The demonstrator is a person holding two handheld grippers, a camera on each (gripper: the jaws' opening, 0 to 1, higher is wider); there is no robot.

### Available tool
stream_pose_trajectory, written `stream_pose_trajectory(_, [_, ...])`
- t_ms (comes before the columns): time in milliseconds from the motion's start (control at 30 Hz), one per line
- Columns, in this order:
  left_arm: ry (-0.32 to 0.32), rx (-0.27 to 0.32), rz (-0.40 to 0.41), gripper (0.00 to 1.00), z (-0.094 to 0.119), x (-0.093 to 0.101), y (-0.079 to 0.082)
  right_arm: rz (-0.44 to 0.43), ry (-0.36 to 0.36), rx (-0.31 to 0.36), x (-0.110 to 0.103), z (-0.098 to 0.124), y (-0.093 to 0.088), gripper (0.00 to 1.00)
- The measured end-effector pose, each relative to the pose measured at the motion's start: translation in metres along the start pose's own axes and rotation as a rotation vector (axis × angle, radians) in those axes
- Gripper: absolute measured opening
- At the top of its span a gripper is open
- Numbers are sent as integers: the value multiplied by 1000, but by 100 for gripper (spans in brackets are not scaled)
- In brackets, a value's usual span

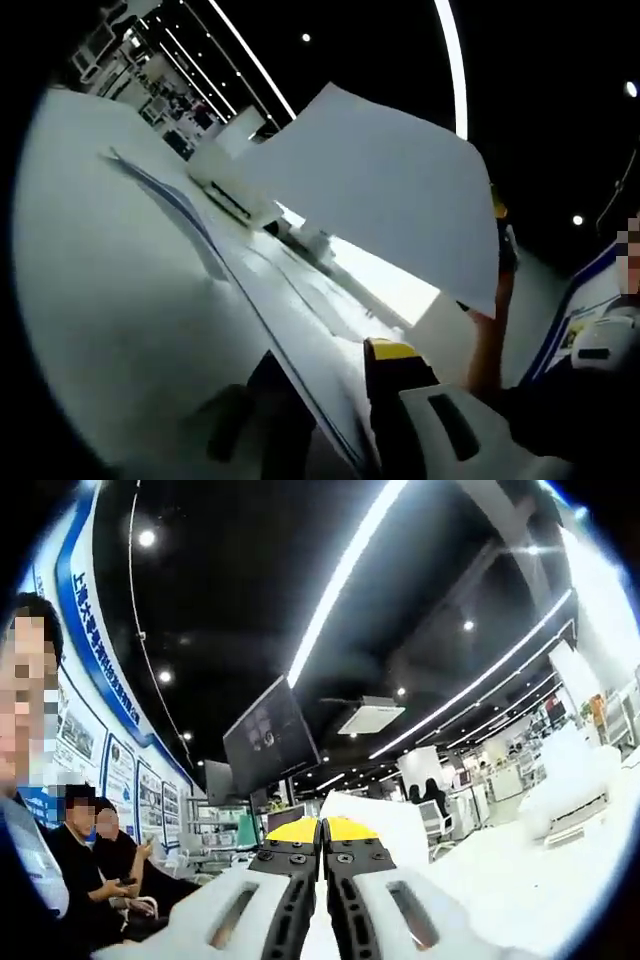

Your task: Organize the stack of printing papers by aligning and flattening the scattered papers on the table

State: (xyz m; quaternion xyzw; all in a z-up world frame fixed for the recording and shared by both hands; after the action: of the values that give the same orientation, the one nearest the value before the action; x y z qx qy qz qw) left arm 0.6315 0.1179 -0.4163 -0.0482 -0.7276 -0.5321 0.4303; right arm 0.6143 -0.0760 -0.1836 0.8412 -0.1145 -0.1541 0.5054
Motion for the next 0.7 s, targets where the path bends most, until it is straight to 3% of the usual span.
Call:
stream_pose_trajectory(367, [-1,0,1,22,0,-1,0,-30,14,21,-1,9,0,0])
stream_pose_trajectory(700, [0,1,-1,22,1,-2,1,-52,-56,-23,8,38,-27,0])
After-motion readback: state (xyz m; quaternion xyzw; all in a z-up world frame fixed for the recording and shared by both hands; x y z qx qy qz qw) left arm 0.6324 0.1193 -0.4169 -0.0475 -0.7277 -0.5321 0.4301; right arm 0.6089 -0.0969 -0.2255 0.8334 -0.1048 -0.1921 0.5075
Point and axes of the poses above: the point that each gripper's makers call its tool centre point, and the gripper's own axes: z roughly backward along the fingers, x roughly to its right, y roughly out of its top, the point moved 6 cm from there along z, roughly backward along the fingers, and after that the axes turned 6 degrees about y, right-handed, at the moved point
